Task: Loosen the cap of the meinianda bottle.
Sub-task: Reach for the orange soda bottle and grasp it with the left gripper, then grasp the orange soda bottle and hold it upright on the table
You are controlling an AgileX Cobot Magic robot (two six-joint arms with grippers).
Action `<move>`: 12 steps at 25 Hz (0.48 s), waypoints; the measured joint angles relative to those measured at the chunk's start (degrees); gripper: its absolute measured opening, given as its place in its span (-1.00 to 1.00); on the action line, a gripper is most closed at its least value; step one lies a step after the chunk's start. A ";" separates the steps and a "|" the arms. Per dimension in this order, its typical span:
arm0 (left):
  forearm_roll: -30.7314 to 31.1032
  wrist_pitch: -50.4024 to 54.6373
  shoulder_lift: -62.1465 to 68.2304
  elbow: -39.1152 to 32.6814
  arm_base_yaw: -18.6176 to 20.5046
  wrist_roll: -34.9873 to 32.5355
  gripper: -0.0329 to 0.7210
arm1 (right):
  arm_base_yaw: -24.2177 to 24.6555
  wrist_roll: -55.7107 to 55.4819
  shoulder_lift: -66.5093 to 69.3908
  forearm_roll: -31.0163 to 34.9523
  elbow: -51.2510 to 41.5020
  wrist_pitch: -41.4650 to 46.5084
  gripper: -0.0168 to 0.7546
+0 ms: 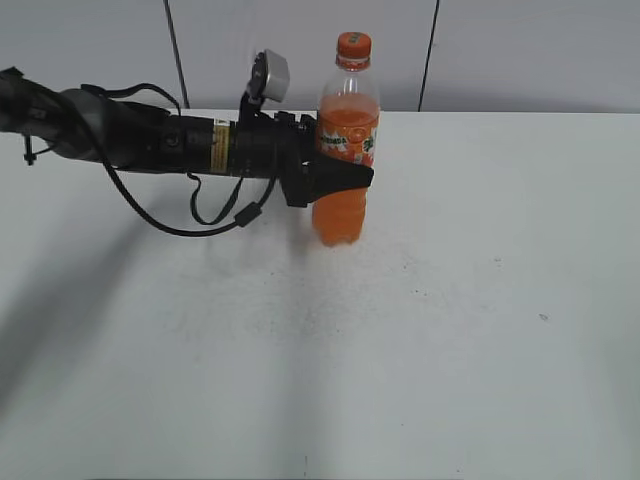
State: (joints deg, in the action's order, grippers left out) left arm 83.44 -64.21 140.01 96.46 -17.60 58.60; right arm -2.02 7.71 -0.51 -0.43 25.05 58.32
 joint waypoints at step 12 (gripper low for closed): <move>-11.68 -2.45 -16.67 -28.50 -0.75 -18.26 0.23 | 0.00 0.00 0.00 0.00 0.00 -0.04 0.48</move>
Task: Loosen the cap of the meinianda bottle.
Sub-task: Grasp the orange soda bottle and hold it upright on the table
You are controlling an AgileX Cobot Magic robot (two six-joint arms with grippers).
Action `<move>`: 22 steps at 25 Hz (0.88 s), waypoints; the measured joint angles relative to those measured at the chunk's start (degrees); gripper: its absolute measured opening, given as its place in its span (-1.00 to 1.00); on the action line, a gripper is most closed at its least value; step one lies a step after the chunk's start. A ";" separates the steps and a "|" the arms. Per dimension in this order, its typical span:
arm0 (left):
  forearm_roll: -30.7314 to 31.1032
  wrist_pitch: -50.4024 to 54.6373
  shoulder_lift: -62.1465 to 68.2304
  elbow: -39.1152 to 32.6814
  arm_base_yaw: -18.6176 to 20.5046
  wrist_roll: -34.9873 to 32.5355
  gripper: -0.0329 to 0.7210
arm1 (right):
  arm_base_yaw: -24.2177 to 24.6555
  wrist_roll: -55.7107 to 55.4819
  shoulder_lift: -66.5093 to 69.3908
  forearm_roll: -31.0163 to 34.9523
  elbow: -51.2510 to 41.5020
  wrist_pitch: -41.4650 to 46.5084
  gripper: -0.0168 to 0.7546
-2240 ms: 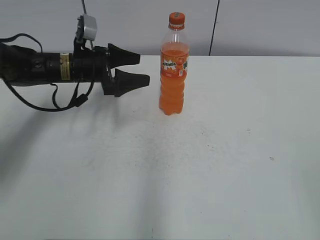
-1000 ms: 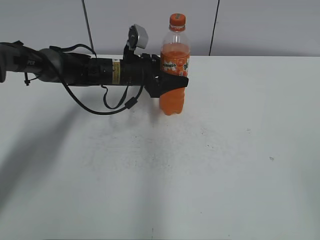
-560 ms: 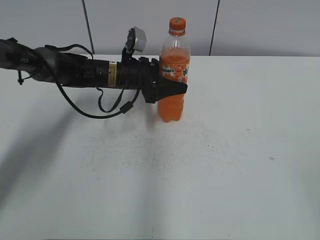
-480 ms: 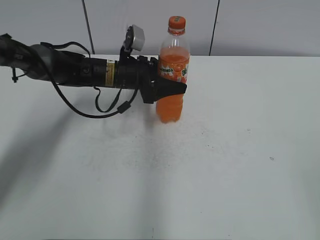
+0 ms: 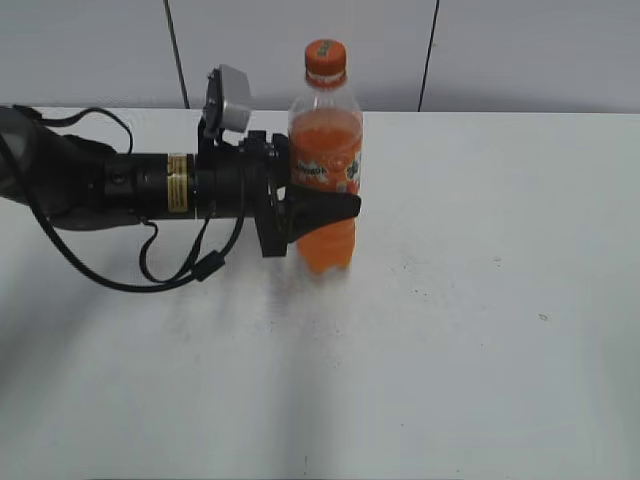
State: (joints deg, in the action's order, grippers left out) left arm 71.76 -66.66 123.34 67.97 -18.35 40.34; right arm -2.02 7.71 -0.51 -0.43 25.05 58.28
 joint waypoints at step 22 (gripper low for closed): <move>-6.52 -1.14 3.14 -8.34 -1.77 -9.91 0.23 | 0.00 0.00 0.00 0.00 0.00 0.00 0.48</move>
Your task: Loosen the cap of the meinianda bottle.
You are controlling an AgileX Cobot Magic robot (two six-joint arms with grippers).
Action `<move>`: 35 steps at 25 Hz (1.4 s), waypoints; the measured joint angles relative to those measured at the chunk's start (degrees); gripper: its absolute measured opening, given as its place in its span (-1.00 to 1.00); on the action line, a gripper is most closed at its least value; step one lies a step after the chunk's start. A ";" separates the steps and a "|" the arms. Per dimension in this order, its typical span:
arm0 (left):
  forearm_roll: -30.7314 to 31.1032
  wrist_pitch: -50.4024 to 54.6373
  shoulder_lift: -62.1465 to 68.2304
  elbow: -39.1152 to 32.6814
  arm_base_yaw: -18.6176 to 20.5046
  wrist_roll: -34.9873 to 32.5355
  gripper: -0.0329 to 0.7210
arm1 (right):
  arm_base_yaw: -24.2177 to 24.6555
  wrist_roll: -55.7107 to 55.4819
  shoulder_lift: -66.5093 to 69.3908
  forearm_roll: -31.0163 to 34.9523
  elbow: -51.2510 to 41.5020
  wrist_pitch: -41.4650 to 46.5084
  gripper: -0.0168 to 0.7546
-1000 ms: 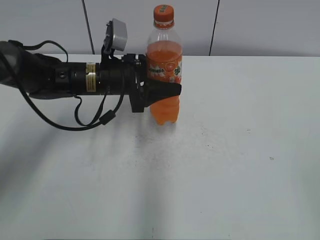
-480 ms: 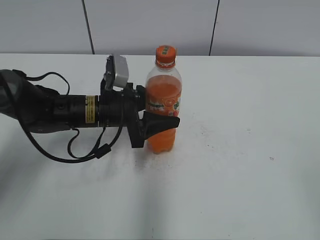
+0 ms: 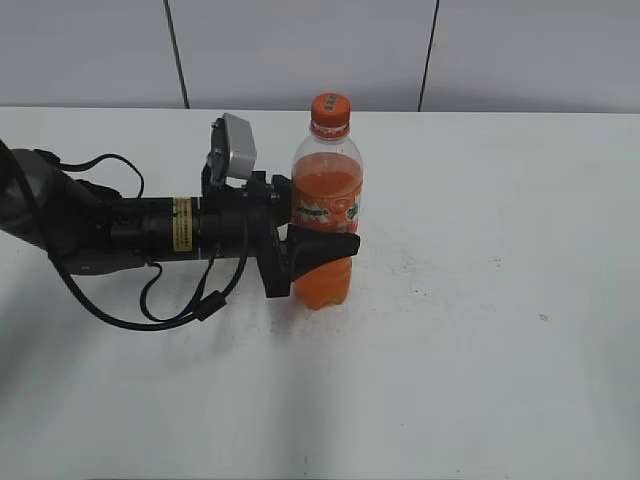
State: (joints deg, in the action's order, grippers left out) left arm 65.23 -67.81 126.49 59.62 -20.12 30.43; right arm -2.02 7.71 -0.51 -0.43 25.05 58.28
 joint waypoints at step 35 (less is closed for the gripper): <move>1.12 -0.50 0.06 0.00 0.53 -0.01 0.23 | 0.00 -3.92 13.67 2.07 9.54 2.78 0.48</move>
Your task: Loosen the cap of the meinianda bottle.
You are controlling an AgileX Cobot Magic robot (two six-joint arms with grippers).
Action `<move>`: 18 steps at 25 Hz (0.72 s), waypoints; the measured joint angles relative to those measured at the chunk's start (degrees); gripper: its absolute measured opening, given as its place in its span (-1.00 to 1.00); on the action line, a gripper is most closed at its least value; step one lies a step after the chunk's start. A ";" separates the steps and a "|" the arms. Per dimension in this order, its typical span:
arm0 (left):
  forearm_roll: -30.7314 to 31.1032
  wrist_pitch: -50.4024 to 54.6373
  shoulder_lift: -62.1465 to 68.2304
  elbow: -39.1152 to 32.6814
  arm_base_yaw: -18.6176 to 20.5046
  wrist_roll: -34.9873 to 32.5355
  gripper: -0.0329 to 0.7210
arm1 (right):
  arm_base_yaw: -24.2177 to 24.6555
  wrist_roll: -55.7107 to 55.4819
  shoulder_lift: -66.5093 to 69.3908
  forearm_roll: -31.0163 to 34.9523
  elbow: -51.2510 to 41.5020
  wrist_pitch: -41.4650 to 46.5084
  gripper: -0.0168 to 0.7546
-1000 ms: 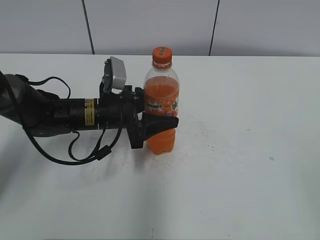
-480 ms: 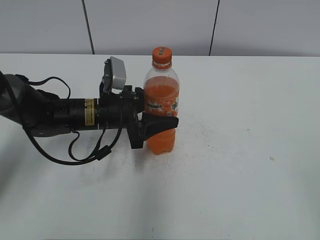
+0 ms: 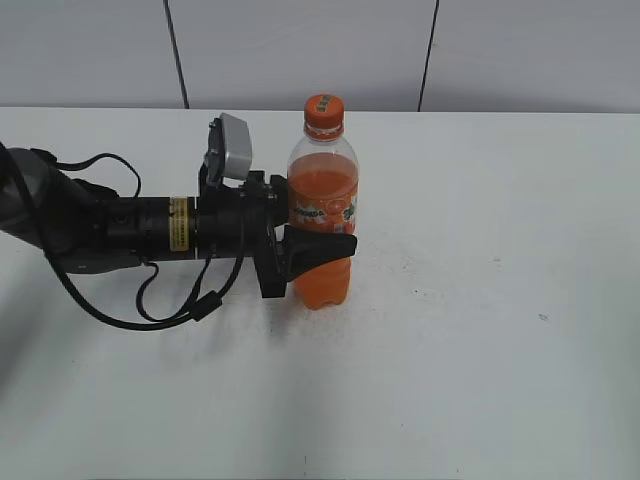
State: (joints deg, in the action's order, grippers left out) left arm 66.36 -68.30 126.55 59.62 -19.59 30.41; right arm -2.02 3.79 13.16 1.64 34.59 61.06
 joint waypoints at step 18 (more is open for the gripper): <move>0.09 -0.21 0.00 0.00 0.06 0.00 0.23 | 0.00 -2.79 43.94 1.53 29.54 7.82 0.35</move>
State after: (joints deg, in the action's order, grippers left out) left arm 66.45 -68.51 126.55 59.62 -19.53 30.41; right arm -2.02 1.00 57.10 3.17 64.13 68.88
